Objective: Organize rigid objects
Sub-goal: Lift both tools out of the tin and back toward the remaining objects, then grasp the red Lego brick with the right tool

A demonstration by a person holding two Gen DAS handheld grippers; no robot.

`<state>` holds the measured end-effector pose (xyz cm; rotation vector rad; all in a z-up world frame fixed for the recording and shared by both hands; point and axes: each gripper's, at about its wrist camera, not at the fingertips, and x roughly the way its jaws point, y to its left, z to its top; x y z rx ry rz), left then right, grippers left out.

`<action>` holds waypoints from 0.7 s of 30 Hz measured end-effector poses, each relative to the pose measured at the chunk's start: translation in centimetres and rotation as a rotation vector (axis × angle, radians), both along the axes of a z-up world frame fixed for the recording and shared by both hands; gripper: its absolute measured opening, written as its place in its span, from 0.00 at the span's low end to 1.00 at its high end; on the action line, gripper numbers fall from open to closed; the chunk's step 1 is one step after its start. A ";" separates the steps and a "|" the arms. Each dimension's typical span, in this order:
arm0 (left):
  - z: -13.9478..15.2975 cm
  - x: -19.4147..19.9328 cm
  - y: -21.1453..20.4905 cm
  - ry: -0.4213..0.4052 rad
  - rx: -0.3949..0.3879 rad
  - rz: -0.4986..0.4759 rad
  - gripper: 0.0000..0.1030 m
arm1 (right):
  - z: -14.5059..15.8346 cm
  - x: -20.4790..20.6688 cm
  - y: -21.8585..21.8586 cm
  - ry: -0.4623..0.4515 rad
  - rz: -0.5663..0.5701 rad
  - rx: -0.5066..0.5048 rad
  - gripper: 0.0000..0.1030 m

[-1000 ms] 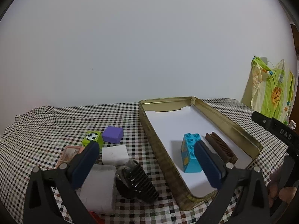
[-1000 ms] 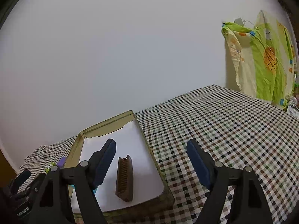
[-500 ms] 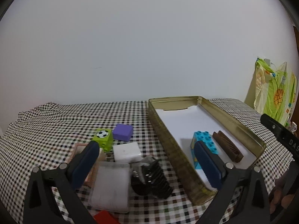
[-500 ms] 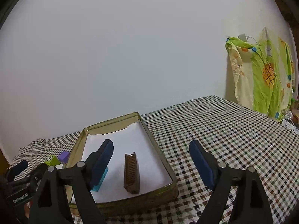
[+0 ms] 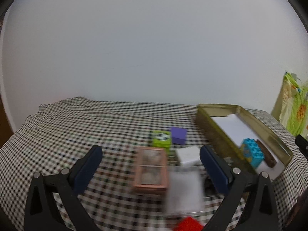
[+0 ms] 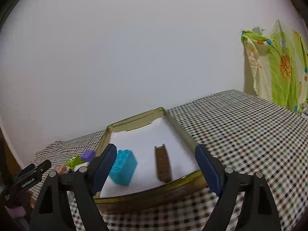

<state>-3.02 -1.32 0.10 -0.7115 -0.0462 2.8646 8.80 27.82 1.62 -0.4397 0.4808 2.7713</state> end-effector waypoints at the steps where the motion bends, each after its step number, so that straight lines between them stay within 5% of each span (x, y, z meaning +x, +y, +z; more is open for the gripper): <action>1: 0.0 -0.2 -0.5 -0.004 0.004 0.011 0.99 | 0.0 -0.1 -0.2 -0.002 0.008 -0.007 0.83; 21: -0.7 -1.3 -3.1 -0.060 0.001 0.085 0.99 | -0.4 -2.7 -8.8 -0.069 0.346 -0.033 0.83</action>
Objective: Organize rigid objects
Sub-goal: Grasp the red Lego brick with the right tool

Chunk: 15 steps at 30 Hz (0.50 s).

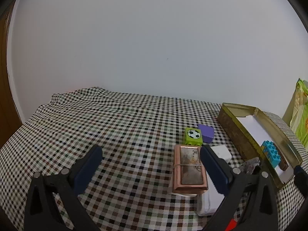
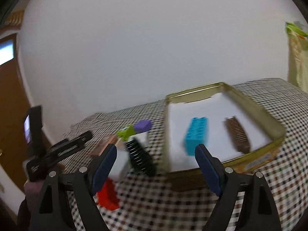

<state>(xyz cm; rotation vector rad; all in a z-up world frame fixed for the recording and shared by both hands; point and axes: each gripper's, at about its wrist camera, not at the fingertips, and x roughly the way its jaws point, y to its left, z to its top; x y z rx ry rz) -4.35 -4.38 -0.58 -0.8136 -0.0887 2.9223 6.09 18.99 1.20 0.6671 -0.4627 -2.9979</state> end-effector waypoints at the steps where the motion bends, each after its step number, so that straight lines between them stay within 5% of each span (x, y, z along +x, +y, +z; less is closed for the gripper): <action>1: 0.0 -0.1 -0.1 -0.002 -0.002 0.001 0.99 | 0.0 -0.3 -0.6 -0.010 0.031 0.009 0.83; 6: -0.2 -0.6 -1.0 -0.024 0.006 0.031 0.99 | -0.4 -1.6 -3.7 -0.079 0.192 0.031 0.83; 15: -0.3 -0.8 -2.5 -0.051 0.035 0.074 0.99 | -1.7 -3.0 -8.5 -0.199 0.317 0.169 0.76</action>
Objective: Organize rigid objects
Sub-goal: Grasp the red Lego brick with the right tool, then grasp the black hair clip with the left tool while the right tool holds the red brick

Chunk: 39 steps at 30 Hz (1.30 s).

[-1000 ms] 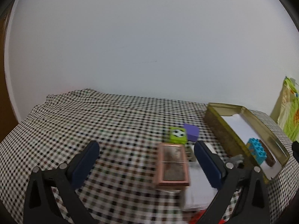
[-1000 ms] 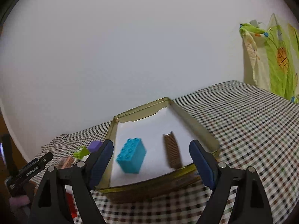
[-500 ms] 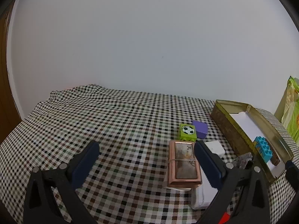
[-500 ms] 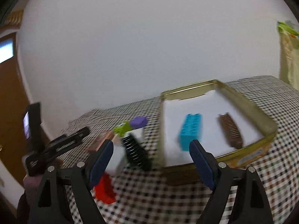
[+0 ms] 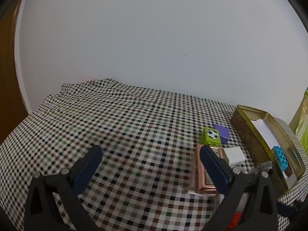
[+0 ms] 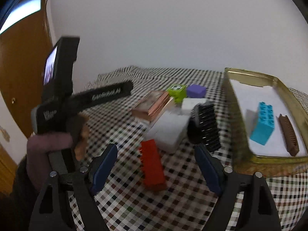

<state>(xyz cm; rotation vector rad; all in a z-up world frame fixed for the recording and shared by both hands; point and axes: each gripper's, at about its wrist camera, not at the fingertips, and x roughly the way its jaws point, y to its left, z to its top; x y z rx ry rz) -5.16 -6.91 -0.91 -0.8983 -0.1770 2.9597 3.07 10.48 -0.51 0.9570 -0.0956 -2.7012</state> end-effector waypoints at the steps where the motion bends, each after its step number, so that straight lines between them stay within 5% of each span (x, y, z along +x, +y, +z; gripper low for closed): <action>1: 0.0 0.0 -0.1 -0.001 0.008 -0.002 0.99 | -0.4 -0.1 0.0 -0.016 0.004 0.011 0.74; 5: -0.1 0.1 0.2 0.000 -0.007 -0.005 0.99 | -1.4 -1.3 -0.7 -0.096 0.022 0.043 0.57; 10: -0.2 0.1 0.4 -0.004 -0.012 -0.008 0.99 | -2.3 -1.6 -1.1 -0.147 0.037 0.063 0.54; 13: -0.3 0.0 0.5 -0.007 -0.012 -0.010 0.99 | -2.9 -2.0 -1.0 -0.182 0.033 0.069 0.34; 19: -0.5 -0.1 0.6 -0.013 -0.009 -0.020 0.99 | -2.9 -2.0 -0.4 -0.183 0.045 0.027 0.26; 23: -0.4 0.0 0.6 -0.005 0.006 -0.024 0.99 | -1.6 -0.8 0.6 -0.079 0.125 -0.083 0.24; 28: -0.1 0.6 1.4 0.034 -0.002 -0.063 0.99 | -0.8 0.5 2.6 0.010 0.081 -0.136 0.24; 34: 0.6 1.7 2.9 0.101 0.038 -0.193 0.99 | 0.7 1.8 6.2 0.117 -0.022 -0.143 0.24; 39: 1.0 2.8 5.4 0.113 0.031 -0.305 0.99 | 2.7 2.6 11.4 0.217 -0.224 -0.117 0.24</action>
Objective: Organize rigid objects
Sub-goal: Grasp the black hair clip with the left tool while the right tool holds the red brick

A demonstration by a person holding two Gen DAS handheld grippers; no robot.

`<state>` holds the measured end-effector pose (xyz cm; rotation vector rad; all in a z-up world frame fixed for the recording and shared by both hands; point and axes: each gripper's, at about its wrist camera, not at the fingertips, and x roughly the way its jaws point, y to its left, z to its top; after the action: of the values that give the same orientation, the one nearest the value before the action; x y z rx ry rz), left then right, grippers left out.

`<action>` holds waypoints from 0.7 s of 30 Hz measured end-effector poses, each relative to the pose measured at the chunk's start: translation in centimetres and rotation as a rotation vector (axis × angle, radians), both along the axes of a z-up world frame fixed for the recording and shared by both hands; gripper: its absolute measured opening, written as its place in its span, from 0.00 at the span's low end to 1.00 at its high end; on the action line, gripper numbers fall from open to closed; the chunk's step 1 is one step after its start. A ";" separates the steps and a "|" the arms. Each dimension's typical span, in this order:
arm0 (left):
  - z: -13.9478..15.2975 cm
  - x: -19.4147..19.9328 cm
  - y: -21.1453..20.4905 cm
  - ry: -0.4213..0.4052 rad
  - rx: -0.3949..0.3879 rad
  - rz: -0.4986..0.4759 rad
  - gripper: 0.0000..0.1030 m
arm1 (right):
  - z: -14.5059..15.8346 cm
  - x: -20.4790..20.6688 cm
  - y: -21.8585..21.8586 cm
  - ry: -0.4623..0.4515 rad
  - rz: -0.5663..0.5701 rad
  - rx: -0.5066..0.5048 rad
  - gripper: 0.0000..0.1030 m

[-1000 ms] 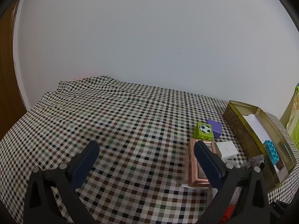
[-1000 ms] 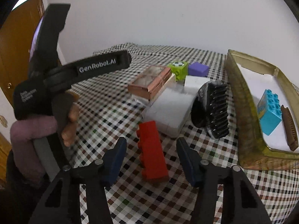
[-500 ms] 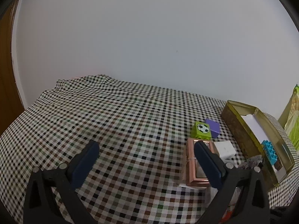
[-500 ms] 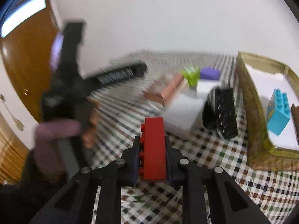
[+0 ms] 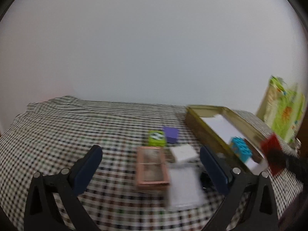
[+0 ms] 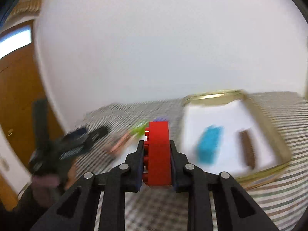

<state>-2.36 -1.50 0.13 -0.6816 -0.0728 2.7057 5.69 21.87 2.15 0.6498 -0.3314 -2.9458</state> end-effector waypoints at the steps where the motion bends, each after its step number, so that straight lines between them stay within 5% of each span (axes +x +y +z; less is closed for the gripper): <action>1: 0.0 0.2 0.8 0.000 -0.016 -0.019 0.99 | 0.3 0.3 0.5 0.010 -0.036 0.013 0.24; 9: -0.5 0.8 6.3 0.004 -0.105 -0.133 0.93 | -1.3 -0.7 5.5 0.051 -0.254 -0.021 0.24; 13: -0.9 0.3 7.9 -0.041 -0.141 -0.165 0.74 | -1.8 -1.4 6.5 0.043 -0.260 -0.087 0.24; 21: -2.1 -0.5 9.6 -0.125 -0.187 -0.203 0.59 | -0.9 1.1 4.4 0.067 -0.225 -0.018 0.24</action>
<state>-2.90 8.14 -2.00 -0.8623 0.2104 2.4936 6.76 26.31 1.22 0.5428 -0.4523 -3.1638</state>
